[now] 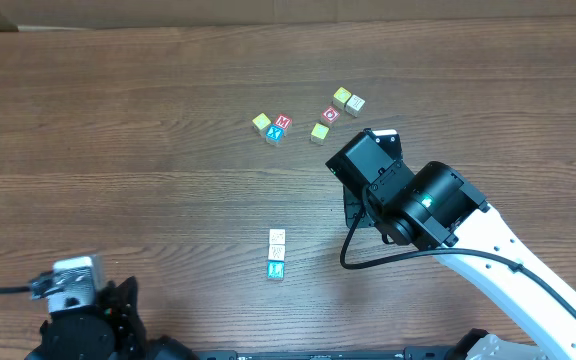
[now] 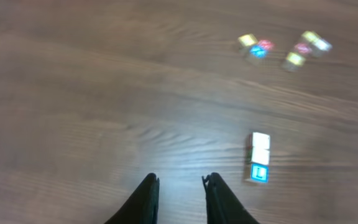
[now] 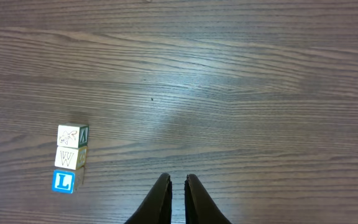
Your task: Flip 5 blocks
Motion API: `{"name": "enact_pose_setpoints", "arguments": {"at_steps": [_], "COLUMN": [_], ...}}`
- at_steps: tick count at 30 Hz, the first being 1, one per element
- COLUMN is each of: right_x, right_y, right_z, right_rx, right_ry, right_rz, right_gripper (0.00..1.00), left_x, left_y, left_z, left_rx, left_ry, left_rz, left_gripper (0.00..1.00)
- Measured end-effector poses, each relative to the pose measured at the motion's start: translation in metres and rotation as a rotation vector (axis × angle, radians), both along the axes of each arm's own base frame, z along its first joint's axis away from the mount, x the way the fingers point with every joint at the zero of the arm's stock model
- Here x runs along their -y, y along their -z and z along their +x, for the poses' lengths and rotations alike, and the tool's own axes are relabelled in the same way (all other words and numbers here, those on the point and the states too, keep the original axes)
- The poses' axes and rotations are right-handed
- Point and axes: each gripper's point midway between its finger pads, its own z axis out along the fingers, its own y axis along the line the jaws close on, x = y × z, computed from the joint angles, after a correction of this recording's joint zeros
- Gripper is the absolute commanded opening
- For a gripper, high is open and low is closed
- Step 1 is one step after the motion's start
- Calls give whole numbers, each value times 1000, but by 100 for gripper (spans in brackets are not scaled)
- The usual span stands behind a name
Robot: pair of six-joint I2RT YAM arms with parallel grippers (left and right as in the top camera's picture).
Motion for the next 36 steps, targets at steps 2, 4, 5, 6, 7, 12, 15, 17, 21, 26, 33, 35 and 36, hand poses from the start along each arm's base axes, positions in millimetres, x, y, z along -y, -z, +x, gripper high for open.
{"name": "enact_pose_setpoints", "arguments": {"at_steps": [2,4,5,6,7,12,15,17,21,26,33,35,36], "right_x": [0,-1,-1,-1,-1,-2,-5,-6,-6,-6,-7,-7,-7], "right_y": [0,0,0,0,-1,-1,-3,-3,-3,-3,-4,-4,-4], "right_z": [0,1,1,1,1,3,6,7,7,7,8,8,8], "right_rx": [1,3,3,3,4,13,26,31,30,30,34,34,34], "right_ry": [5,10,13,17,24,30,40,49,58,68,68,68,69], "right_rz": [3,8,9,11,16,23,41,49,53,57,61,62,63], "right_gripper": [11,12,17,23,28,41,43,48,56,66,91,95,96], "left_x": [6,8,7,6,6,-1,-2,-3,-4,-5,-5,-5,-5], "left_y": [-3,-6,-7,-7,-8,-10,-11,-11,-10,-8,-8,-8,-8], "left_z": [3,5,6,6,7,8,9,9,8,7,7,6,6], "left_rx": [16,31,37,40,44,55,59,59,55,45,44,43,43], "left_ry": [60,101,112,121,126,123,117,116,116,117,116,116,116], "left_rz": [26,61,77,97,111,166,174,177,183,189,190,190,191], "left_gripper": [21,21,27,34,40,100,100,100,100,100,100,100,100]}}
